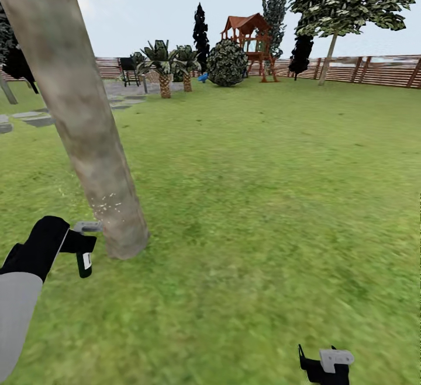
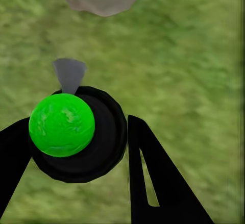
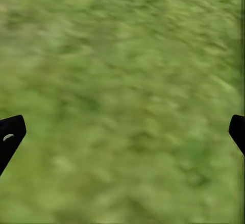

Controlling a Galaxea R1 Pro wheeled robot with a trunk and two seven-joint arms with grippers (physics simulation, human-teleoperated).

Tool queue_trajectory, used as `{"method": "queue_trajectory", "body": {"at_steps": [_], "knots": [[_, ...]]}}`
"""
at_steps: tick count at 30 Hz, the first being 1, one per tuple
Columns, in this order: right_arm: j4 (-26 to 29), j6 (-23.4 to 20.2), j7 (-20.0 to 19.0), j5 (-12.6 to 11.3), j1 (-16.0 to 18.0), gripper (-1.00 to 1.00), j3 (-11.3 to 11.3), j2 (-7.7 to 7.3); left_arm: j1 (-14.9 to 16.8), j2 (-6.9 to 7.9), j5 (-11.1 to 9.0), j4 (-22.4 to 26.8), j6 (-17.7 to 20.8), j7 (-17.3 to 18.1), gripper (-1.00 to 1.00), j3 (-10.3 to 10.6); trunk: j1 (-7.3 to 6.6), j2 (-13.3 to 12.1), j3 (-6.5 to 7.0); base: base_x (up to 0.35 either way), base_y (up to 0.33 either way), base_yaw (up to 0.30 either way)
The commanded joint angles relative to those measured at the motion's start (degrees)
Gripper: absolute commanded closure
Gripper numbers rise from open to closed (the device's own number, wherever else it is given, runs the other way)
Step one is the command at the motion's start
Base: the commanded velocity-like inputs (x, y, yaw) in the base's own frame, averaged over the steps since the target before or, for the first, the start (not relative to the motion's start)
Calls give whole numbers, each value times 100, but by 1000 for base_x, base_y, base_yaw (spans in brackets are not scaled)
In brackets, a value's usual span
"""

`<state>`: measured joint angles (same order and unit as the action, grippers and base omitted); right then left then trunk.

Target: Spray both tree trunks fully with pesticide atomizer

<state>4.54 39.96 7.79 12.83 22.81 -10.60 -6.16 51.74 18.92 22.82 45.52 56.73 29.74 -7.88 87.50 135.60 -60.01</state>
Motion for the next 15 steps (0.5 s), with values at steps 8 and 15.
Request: {"method": "queue_trajectory", "body": {"at_steps": [8,15], "knots": [[-6,12,30,61,4,-100,-30,1,-208,6,56,-43,-8,57,100,-22,0,2,-5,217,-207,0],[-6,12,30,61,4,-100,-30,1,-346,6,56,-43,-25,53,100,-30,0,2,-5,48,-261,0]]}}
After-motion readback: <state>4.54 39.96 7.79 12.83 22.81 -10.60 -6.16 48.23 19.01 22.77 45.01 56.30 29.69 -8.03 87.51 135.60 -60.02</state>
